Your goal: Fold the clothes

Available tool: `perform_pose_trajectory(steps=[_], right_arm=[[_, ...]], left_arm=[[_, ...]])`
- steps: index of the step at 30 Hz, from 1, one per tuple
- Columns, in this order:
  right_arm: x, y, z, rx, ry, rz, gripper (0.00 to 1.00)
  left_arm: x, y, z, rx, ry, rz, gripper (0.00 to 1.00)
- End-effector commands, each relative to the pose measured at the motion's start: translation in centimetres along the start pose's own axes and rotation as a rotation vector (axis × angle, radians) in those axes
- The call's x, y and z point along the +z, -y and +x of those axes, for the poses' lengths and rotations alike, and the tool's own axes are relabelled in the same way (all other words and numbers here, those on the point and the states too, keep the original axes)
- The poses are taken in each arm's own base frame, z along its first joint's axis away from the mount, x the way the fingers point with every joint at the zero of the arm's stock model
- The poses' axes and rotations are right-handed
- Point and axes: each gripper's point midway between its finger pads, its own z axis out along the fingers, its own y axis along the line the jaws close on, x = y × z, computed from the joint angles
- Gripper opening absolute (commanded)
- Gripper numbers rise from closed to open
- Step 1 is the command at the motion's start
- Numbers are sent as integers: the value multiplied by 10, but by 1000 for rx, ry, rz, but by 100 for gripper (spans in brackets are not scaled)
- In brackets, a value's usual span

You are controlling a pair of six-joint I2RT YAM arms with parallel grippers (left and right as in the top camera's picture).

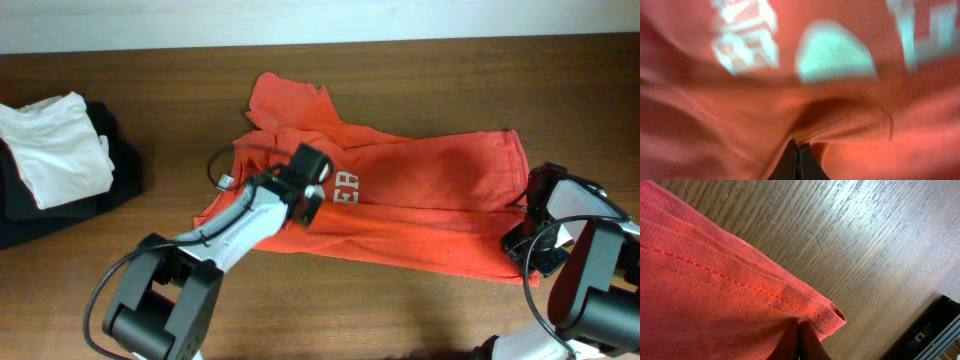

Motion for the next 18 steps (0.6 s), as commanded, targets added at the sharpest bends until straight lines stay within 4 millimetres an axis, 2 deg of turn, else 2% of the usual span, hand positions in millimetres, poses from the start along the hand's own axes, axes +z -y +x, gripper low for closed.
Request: perform_pose_trajectory(steps=[1, 2, 3, 4, 5, 6, 7, 8, 10, 11, 13, 15, 16, 17, 18], right_arm=[[-4, 4, -3, 12, 25, 5, 4], [-4, 4, -3, 12, 25, 5, 4], [-4, 4, -3, 12, 25, 5, 4], [-4, 4, -3, 13, 25, 5, 4], [-4, 4, -3, 12, 25, 5, 4], [-4, 4, -3, 12, 25, 5, 4], [-4, 4, -3, 12, 25, 5, 4], [-4, 4, -3, 10, 26, 6, 4], [-4, 5, -4, -6, 28, 8, 4], [-3, 5, -5, -1, 27, 6, 4], [-3, 6, -4, -2, 23, 9, 4], [-3, 6, -4, -3, 23, 9, 4], [-3, 6, -4, -3, 23, 9, 4], [-3, 7, -4, -3, 21, 10, 4], [-3, 7, -3, -5, 20, 11, 4]], left_arm=[[-30, -52, -80, -148, 219, -89, 1], [-30, -50, -85, -154, 240, -56, 8], [-29, -44, -81, -147, 223, -29, 24], [-26, -44, -73, -142, 192, -30, 43], [-24, -43, -62, -135, 146, -30, 70], [-22, -44, -48, -128, 89, -34, 75], [-21, -46, -36, -128, 40, -36, 75], [-19, -67, -12, -262, -47, -85, 76], [-18, -97, 20, -489, -152, -122, 76], [-17, -104, 31, -562, -184, -106, 76], [-6, -108, 45, -649, -207, -10, 74], [9, -102, 58, -667, -207, 28, 68], [16, -97, 64, -668, -206, 38, 62], [23, -93, 74, -669, -211, 41, 52], [30, -90, 85, -673, -218, 43, 51]])
